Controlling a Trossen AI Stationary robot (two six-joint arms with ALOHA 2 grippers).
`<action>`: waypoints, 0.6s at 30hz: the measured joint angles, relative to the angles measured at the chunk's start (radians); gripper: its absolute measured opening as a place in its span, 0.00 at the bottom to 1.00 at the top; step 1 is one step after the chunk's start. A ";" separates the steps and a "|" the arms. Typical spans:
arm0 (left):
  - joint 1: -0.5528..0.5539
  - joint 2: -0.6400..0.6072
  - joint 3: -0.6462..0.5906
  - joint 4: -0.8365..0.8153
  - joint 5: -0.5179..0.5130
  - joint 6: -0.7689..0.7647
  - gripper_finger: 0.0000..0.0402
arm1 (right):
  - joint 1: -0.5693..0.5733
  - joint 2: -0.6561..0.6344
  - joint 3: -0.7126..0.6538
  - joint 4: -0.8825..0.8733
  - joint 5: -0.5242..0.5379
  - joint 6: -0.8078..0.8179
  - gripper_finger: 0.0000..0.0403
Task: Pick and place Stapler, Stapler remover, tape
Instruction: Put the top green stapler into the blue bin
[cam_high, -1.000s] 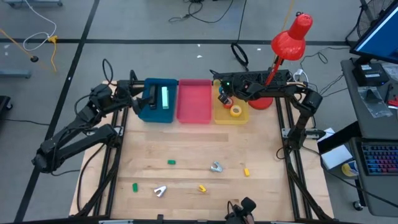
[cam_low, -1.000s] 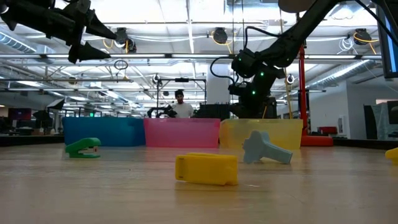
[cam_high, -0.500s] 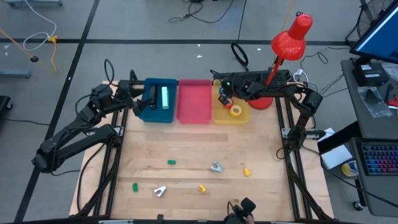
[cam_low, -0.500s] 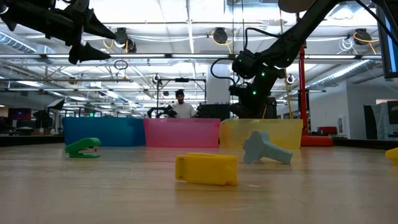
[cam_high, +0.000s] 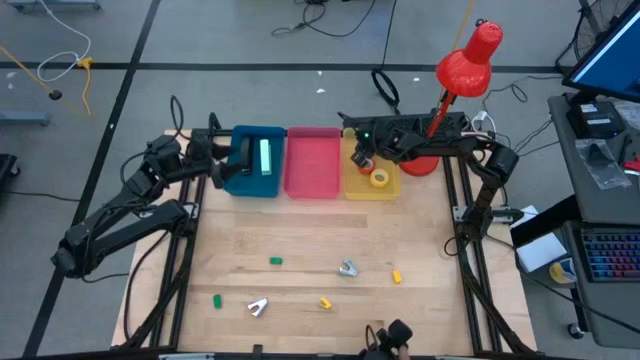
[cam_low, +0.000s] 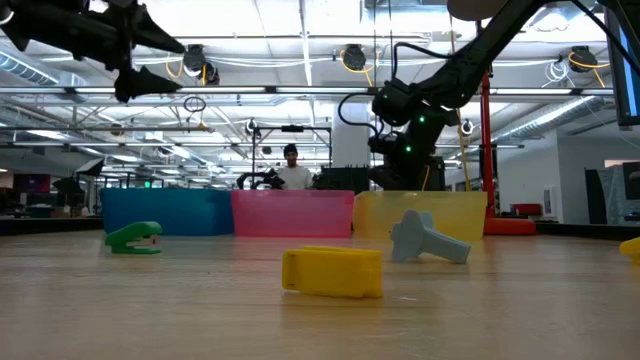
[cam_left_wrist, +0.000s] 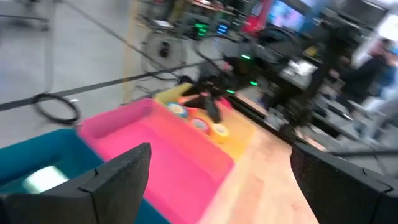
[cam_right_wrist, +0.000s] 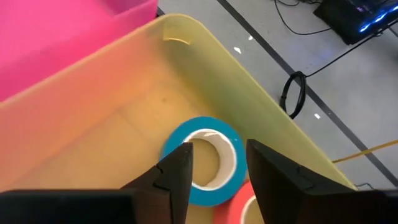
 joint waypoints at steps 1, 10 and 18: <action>0.000 0.000 0.000 0.001 0.036 0.008 0.94 | 0.004 0.000 0.000 0.000 0.000 0.009 0.36; -0.035 0.000 0.000 -0.046 0.224 0.070 0.94 | 0.046 0.000 0.000 0.004 0.000 0.004 0.37; -0.108 0.000 -0.068 -0.061 0.215 0.075 0.94 | 0.078 -0.065 0.000 -0.026 0.003 -0.038 0.37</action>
